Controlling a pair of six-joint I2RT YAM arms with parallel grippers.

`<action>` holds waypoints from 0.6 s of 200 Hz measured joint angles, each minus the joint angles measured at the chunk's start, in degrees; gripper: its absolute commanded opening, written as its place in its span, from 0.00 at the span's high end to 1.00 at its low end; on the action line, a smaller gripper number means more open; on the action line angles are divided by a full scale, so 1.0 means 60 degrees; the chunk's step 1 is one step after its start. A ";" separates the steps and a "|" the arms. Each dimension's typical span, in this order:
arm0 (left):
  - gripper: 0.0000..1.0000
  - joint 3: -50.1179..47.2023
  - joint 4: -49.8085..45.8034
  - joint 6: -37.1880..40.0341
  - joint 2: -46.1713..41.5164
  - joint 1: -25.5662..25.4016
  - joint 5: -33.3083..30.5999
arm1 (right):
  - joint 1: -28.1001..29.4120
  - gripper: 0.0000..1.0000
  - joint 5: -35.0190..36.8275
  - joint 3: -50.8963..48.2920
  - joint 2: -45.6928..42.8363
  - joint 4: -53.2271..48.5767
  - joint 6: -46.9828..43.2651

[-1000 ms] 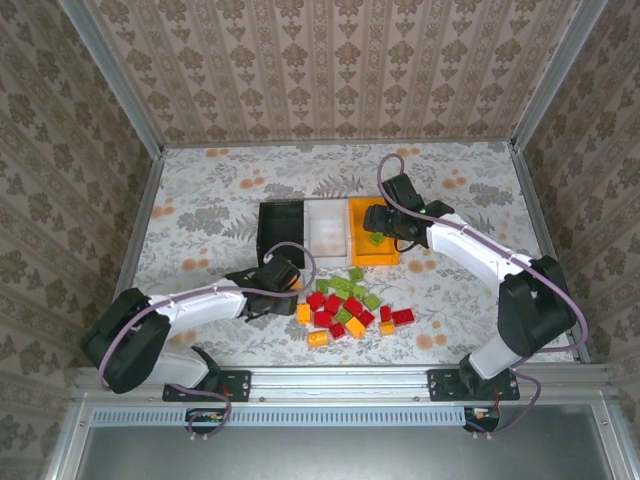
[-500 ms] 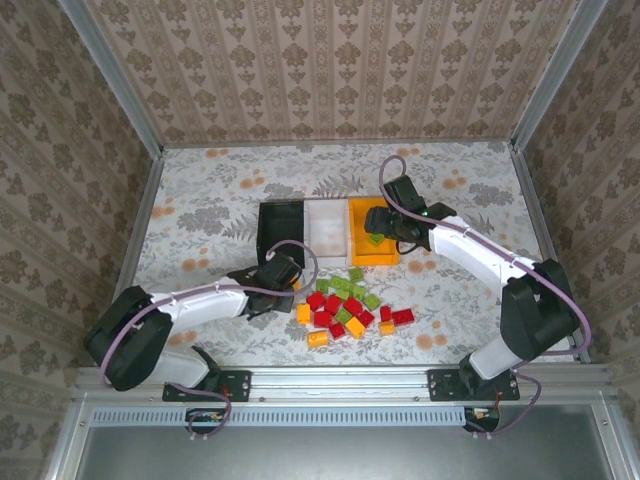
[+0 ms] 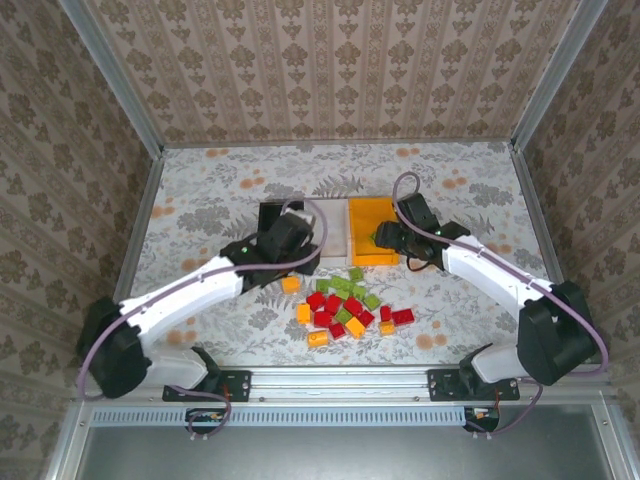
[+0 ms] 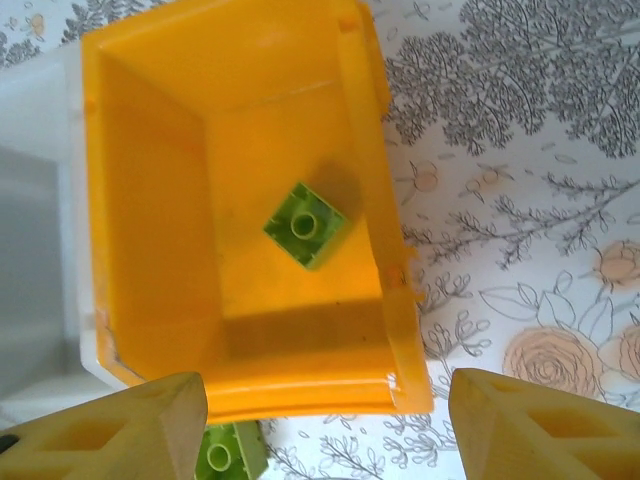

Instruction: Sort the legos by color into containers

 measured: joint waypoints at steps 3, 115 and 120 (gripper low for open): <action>0.78 0.0219 0.0091 0.0025 0.0240 0.0036 0.0029 | 0.0000 0.33 0.0000 -0.0051 -0.0051 -0.0011 0.0000; 0.39 0.3555 0.0616 0.0055 0.5461 0.0732 0.0736 | -0.0036 0.31 -0.0025 -0.1989 -0.2459 -0.0790 0.0025; 0.35 0.3585 0.0627 0.0069 0.5461 0.0732 0.0758 | -0.0040 0.31 -0.0084 -0.2062 -0.2517 -0.0885 0.0025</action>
